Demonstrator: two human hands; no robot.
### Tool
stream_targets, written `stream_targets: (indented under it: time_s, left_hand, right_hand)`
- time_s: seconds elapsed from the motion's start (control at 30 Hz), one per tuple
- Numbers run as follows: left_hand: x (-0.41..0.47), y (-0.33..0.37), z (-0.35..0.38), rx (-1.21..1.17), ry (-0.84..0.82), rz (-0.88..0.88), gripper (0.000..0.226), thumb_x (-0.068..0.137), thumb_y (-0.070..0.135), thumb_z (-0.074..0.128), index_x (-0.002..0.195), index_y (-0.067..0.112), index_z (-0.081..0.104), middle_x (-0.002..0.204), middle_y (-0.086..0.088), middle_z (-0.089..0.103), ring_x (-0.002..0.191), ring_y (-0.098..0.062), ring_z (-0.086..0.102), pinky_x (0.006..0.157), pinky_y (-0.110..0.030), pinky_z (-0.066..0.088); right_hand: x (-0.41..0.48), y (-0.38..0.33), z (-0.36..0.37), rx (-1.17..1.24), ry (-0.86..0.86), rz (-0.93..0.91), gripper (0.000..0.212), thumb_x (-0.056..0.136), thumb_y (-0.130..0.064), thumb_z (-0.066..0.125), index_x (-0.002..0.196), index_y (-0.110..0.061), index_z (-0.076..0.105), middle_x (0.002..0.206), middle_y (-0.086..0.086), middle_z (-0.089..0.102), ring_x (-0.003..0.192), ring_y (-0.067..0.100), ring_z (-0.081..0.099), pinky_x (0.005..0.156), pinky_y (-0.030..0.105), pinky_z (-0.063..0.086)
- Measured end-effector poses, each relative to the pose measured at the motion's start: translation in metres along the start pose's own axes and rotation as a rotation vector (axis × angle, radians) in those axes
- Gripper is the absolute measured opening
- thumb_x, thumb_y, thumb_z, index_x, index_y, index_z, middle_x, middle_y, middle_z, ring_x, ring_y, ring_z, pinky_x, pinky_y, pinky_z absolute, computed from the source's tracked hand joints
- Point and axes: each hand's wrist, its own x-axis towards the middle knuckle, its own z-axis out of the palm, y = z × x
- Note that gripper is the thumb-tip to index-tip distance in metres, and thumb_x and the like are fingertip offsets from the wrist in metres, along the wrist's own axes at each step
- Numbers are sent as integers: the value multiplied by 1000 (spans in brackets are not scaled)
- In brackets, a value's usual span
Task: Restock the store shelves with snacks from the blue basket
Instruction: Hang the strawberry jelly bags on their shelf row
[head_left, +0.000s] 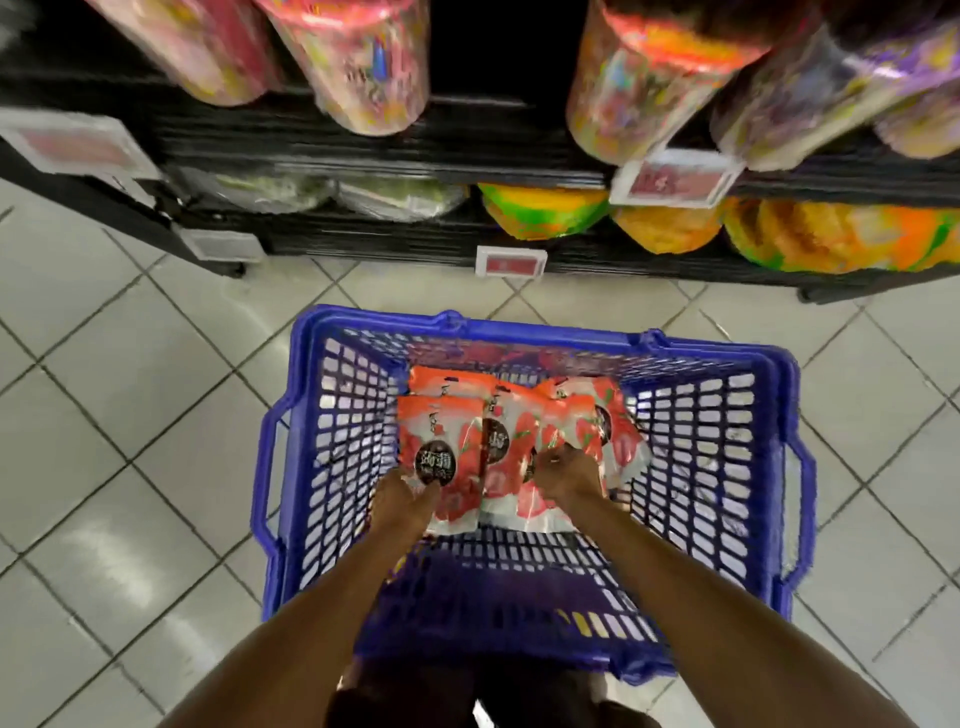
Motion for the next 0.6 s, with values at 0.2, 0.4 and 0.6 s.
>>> stream_targets:
  time_s: [0.2,0.4,0.6]
  left_hand:
    - [34,-7,26,-192,31,-128,51,76,18,81,118,-2,61,113,-20,70,106,-31,66,91,-36,53]
    - [28,-3,36,-334,11,-228,56,77,21,83,126,3,62,117,-16,70,110,-32,65,99,-42,51]
    - [-6,19,32,-32,75,-68,55,74,44,81,119,16,65,116,-8,64,116,-30,56,101,-40,47]
  right_hand:
    - [24,3,38,-8,56,22,25,88,-38,68,72,-19,63,63,-5,58,62,12,58,54,21,47]
    - [10,1,40,158,-72,80,17,91,-19,61,80,-7,68,74,9,65,63,21,57,60,36,48]
    - [-37,5,22,591,-163,-10,35,98,-3,50,110,-32,66,108,-2,72,92,15,66,83,22,54]
